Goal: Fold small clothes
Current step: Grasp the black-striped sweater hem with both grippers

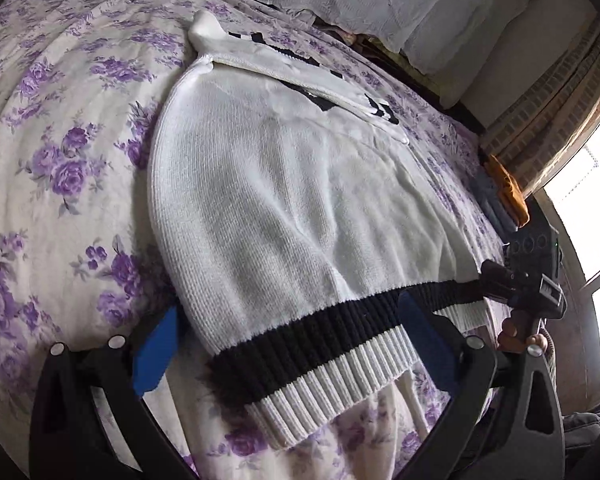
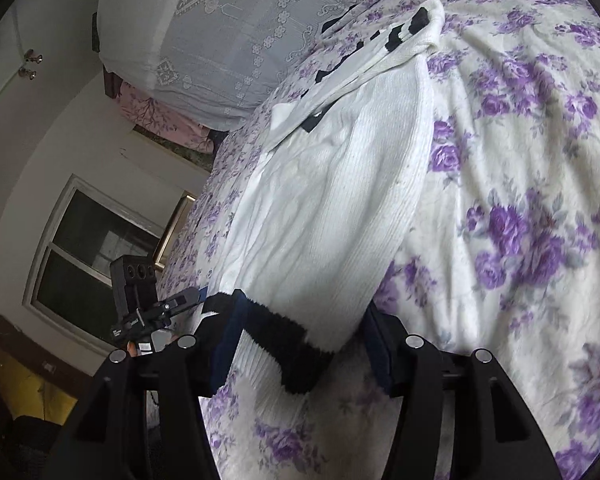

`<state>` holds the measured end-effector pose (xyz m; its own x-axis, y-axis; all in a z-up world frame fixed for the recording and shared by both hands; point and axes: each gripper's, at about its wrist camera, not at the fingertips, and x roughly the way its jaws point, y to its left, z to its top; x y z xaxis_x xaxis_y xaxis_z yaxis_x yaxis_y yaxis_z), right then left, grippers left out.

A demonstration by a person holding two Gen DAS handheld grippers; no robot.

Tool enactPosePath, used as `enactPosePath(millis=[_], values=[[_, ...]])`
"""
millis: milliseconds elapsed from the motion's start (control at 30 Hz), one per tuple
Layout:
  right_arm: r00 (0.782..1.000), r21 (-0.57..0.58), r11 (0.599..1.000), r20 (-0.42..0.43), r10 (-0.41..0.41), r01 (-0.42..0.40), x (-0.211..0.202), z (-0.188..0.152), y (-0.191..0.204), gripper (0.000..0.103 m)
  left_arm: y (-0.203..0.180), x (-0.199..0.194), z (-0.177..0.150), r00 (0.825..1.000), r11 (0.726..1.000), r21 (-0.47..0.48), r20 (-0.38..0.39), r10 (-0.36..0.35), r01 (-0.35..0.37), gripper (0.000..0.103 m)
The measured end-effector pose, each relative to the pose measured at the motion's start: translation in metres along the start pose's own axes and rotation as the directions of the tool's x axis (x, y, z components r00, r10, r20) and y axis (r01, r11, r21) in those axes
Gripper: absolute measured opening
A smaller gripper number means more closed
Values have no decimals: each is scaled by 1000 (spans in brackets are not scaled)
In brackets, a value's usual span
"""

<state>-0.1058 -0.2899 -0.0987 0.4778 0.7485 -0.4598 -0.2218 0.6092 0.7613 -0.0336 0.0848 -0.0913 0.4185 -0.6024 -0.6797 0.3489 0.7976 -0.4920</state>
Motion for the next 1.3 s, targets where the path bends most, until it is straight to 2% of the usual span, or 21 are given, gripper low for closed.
enactPosePath(millis=[100,200,233,267,333,433,567,700,733,767,833,900,933,1000,1067,1167,1200,1233,1267,1300], values=[[1000,-20,1000,-9,-15,15,2,-3,5,56,0,2,1,1000,1000,1,20,6,-6,98],[999,-21,999,2,-35,35,5,-1,7,53,-2,5,2,999,999,12,24,36,-37,92],[999,-28,999,3,-46,46,7,0,9,52,-1,5,1,999,999,11,27,40,-40,85],[998,-36,998,6,-57,57,6,-1,11,49,0,4,1,999,999,7,28,36,-36,71],[998,-48,997,3,-61,61,9,-4,16,43,3,4,0,1000,1000,-11,20,21,-20,59],[998,-57,997,-21,-59,58,13,-5,17,42,4,5,0,1000,1000,-18,12,16,-15,59],[998,-37,998,-38,-49,47,16,-3,12,41,-4,8,-3,1000,1000,25,-18,16,-16,76],[998,-34,999,-34,-43,42,19,-1,10,42,-10,6,-8,1000,999,53,-19,10,-8,74],[999,-28,999,-33,-35,34,20,0,9,42,-8,6,-7,1000,999,43,-16,1,0,69],[999,-22,999,-32,-24,23,21,2,8,45,-4,5,-6,1000,1000,24,-16,-10,10,66],[999,-16,1000,-36,20,-21,20,6,8,56,4,4,-3,999,999,-22,-13,-49,49,65],[995,-31,995,-26,98,-99,18,7,12,81,10,4,-1,997,995,-56,-10,-79,78,72],[992,-52,991,-24,125,-126,18,7,16,86,10,5,-1,995,994,-60,-10,-97,96,78],[991,-95,987,-48,125,-129,22,7,24,97,6,6,0,994,993,-48,-14,-111,110,86],[994,-134,986,-58,89,-96,27,5,31,99,-1,9,2,993,993,-39,-21,-116,115,92],[997,-152,986,-58,53,-61,29,5,34,99,0,5,8,980,976,-86,6,-200,200,91],[997,-145,987,-55,63,-70,28,6,32,99,4,0,9,972,967,-100,26,-233,234,89],[995,-133,987,-47,83,-89,25,6,30,99,7,-5,9,966,960,-108,45,-255,258,78],[994,-117,987,-35,108,-111,22,6,27,99,11,-11,7,959,953,-112,62,-275,281,73],[990,-98,986,-22,136,-138,18,7,23,99,16,-18,5,951,945,-116,77,-299,307,73]])
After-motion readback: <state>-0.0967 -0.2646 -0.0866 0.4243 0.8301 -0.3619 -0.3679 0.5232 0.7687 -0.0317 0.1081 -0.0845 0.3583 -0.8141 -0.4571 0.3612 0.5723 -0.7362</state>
